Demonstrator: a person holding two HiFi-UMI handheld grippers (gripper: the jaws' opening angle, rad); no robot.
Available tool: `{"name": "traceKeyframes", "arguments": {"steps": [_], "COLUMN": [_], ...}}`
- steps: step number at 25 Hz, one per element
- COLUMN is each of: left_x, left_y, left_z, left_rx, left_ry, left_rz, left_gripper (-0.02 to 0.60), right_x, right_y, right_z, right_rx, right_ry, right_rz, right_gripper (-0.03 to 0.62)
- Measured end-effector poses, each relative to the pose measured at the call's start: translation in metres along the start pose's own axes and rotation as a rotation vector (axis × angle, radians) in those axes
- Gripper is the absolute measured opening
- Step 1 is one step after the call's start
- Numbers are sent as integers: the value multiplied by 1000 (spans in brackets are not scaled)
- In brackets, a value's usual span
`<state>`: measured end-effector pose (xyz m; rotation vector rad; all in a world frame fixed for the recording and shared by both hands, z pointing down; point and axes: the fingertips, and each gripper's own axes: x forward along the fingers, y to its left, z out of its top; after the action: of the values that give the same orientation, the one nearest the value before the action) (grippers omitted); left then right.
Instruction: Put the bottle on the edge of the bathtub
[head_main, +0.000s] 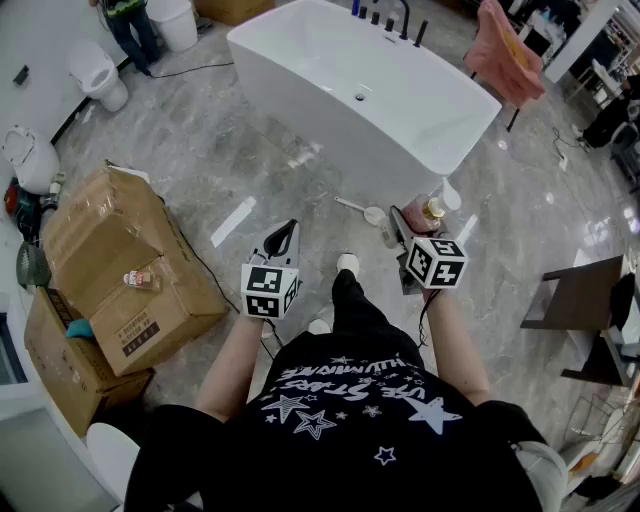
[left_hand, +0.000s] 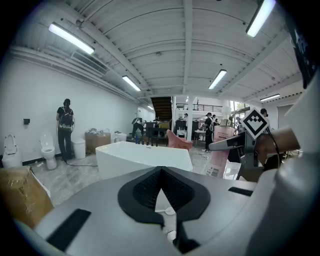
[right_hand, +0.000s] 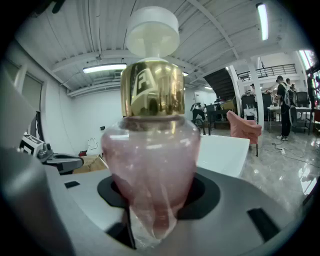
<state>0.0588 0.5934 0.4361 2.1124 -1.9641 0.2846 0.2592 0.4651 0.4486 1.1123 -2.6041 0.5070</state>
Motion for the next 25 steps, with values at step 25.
{"name": "traceKeyframes", "arguments": {"steps": [25], "left_x": [43], "left_y": [41], "left_z": [-12], "left_rx": [-63], "left_ry": [77], "left_rz": [22], "left_gripper": [15], "right_x": [53], "right_y": [-26], "right_z": [20], "right_rx": [16], "right_ry": [21], "right_rz": [-18], "right_gripper": [224]}}
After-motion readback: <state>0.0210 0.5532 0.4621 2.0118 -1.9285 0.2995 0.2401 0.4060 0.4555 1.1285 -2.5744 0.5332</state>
